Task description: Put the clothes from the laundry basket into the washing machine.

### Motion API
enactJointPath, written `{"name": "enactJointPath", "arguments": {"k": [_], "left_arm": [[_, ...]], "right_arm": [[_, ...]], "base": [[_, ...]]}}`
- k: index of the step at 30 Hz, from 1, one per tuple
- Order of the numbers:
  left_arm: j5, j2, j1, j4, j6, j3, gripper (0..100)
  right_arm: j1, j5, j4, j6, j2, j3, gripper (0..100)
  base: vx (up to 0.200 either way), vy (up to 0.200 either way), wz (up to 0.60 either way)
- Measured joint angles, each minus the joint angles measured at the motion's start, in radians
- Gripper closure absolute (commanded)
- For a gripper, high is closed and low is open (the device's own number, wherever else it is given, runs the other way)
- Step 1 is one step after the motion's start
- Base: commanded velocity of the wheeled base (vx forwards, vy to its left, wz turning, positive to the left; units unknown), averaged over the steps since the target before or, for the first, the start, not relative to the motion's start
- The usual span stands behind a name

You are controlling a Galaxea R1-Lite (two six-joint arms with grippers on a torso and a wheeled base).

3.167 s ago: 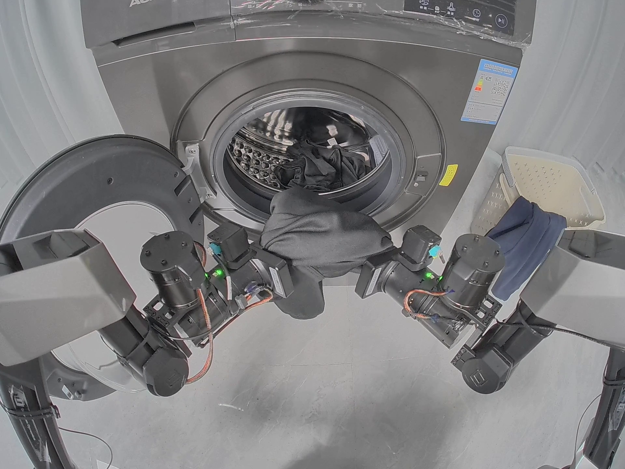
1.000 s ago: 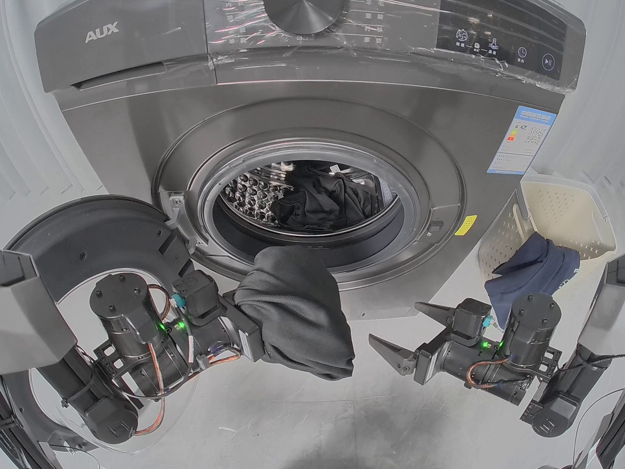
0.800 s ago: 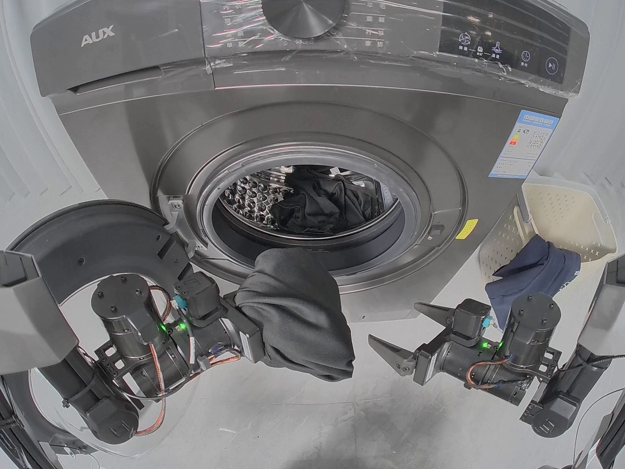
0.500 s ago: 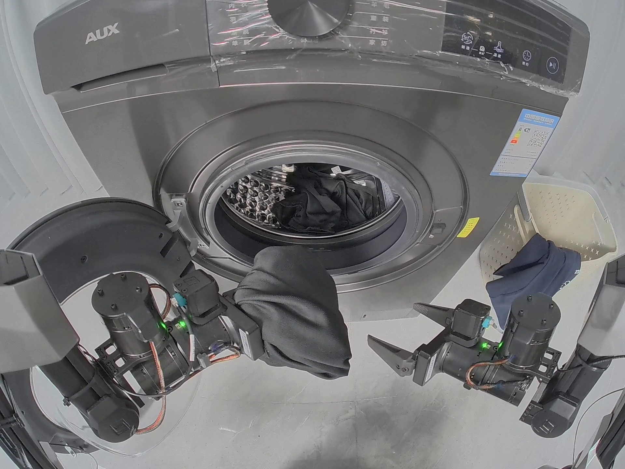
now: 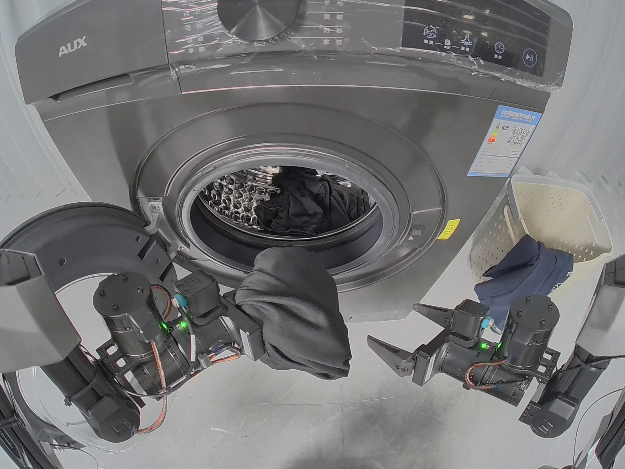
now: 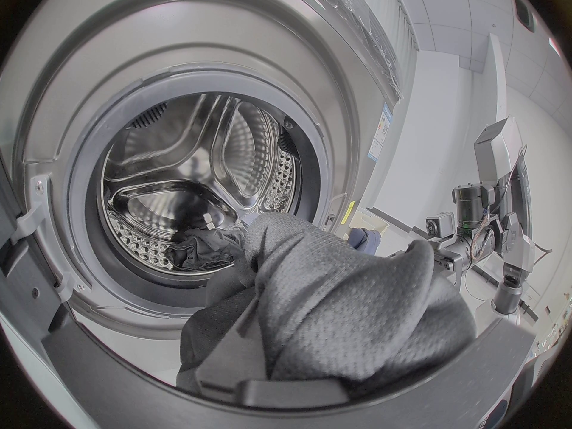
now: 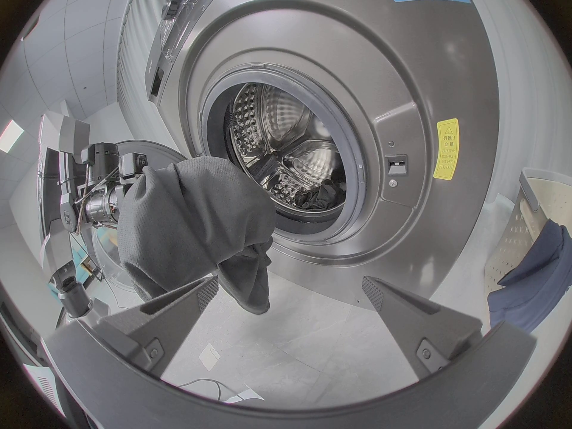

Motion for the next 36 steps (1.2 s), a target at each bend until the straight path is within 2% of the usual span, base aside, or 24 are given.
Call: {"name": "enactJointPath", "arguments": {"k": [13,22,34,36], "left_arm": [[0.000,0.008,-0.003,0.000,0.001,0.002,100],[0.000,0.010,0.001,0.000,0.001,-0.003,100],[0.000,0.013,-0.003,0.000,0.001,-0.001,100],[0.000,0.013,-0.003,0.000,0.001,0.000,100]], "right_arm": [[0.005,0.000,0.000,0.000,0.002,0.001,0],[0.013,0.000,0.000,0.000,0.002,0.002,0],[0.022,0.000,0.000,0.002,0.002,0.005,0],[0.022,0.000,0.000,0.001,0.002,0.006,0]], "base": [[0.000,0.000,0.00],[0.200,0.000,0.00],[0.000,0.000,0.00],[0.000,0.200,0.00]]}}
